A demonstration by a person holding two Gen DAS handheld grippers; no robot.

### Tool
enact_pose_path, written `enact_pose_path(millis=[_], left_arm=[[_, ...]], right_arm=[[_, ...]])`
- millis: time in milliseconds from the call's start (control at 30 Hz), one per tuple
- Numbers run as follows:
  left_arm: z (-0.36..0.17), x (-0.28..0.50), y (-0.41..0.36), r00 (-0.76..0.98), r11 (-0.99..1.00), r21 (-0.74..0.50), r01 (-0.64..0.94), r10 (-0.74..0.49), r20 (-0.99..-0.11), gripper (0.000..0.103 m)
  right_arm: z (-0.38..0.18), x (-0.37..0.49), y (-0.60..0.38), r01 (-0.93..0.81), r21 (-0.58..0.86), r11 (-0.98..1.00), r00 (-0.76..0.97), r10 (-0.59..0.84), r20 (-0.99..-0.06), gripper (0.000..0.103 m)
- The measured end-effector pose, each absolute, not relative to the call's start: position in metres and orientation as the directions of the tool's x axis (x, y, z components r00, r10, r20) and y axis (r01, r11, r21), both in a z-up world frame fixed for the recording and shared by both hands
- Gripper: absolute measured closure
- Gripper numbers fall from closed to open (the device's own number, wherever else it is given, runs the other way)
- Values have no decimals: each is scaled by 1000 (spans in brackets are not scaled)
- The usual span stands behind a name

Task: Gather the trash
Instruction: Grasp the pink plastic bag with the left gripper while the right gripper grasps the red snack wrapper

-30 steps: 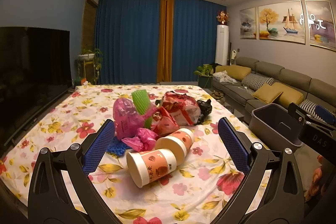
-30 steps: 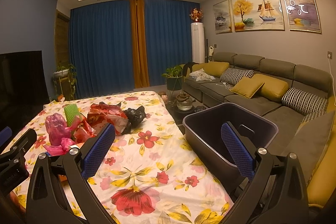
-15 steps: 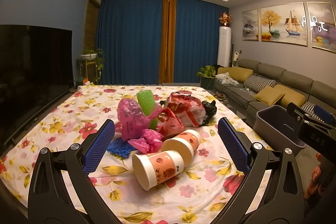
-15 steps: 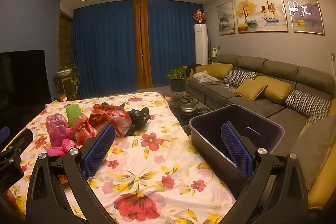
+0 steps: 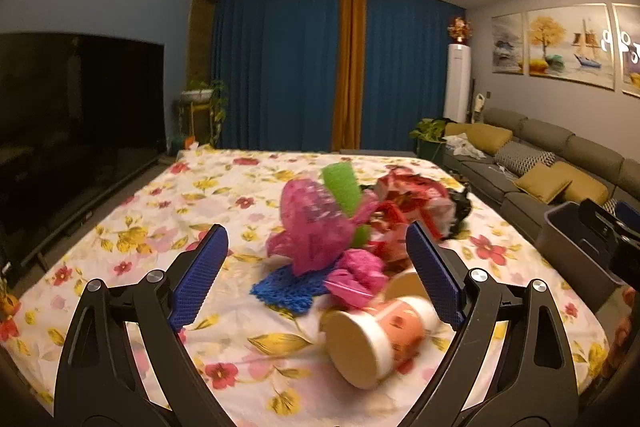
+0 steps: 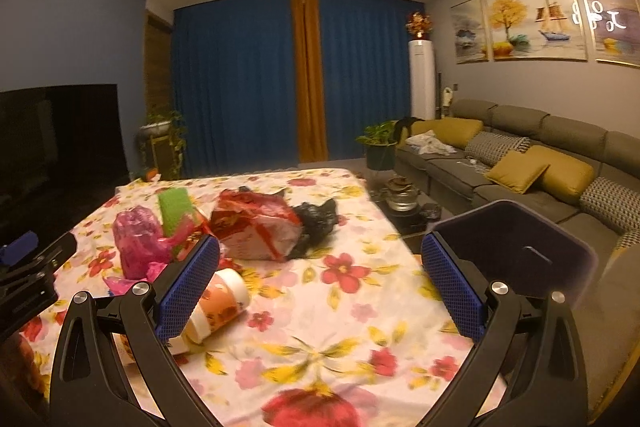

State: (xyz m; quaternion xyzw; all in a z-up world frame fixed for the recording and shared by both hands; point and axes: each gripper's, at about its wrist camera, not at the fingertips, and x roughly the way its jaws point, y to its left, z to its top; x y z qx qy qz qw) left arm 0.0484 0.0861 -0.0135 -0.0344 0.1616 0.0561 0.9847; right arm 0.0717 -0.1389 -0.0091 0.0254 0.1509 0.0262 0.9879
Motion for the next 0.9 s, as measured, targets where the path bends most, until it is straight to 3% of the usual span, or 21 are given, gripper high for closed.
enact_pose_path(millis=[267, 367, 567, 733, 800, 900], left_arm=[[-26, 105, 101, 922, 992, -58, -111, 80, -378, 21], [-37, 132, 105, 901, 993, -57, -99, 65, -428, 28], [-50, 157, 112, 877, 992, -108, -68, 8, -480, 62], [-53, 162, 115, 879, 990, -133, -55, -16, -477, 98], [-53, 162, 117, 884, 987, -152, -49, -28, -467, 102], [-51, 158, 119, 892, 984, -170, -47, -35, -451, 103]], right_arm=[[-19, 99, -112, -112, 45, 993, 942, 120, -312, 5], [-20, 111, -103, -136, 37, 990, 938, 141, -316, 5], [-23, 140, -83, -214, 35, 976, 915, 213, -341, 7], [-29, 173, -75, -227, 47, 973, 890, 227, -396, 20], [-32, 185, -75, -227, 60, 972, 878, 230, -420, 30], [-37, 195, -72, -258, 88, 962, 856, 270, -442, 32]])
